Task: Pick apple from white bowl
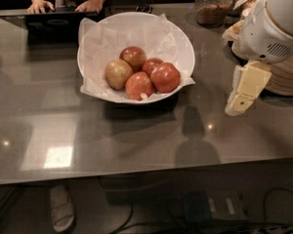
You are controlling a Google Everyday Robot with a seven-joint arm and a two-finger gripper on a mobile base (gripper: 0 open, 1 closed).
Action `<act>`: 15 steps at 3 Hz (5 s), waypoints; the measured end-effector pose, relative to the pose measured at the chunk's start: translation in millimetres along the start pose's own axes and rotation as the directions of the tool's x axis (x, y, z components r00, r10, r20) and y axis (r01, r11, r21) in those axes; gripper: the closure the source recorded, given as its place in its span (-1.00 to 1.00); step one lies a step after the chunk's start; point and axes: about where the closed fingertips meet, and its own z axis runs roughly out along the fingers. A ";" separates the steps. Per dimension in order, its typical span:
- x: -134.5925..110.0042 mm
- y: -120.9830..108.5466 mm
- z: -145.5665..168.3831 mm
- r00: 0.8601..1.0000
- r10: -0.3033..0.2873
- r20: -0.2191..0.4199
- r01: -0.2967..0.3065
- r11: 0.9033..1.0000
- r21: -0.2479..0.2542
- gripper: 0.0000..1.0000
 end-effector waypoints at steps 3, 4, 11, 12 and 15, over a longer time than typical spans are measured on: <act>-39.8 -18.9 12.9 0.988 -0.086 0.125 0.083 0.996 0.032 -1.00; -59.9 -29.9 22.6 0.974 -0.109 0.197 0.106 0.994 0.028 -1.00; -76.2 -58.0 70.7 0.900 0.088 0.428 0.009 0.976 -0.219 -0.48; -85.4 -53.7 68.3 0.895 0.084 0.438 0.029 0.969 -0.246 -0.56; -93.4 -47.2 91.3 0.904 0.107 0.414 0.030 0.950 -0.311 -0.54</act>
Offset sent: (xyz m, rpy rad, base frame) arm 0.0132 0.0183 0.0072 0.0652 -0.0792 0.0606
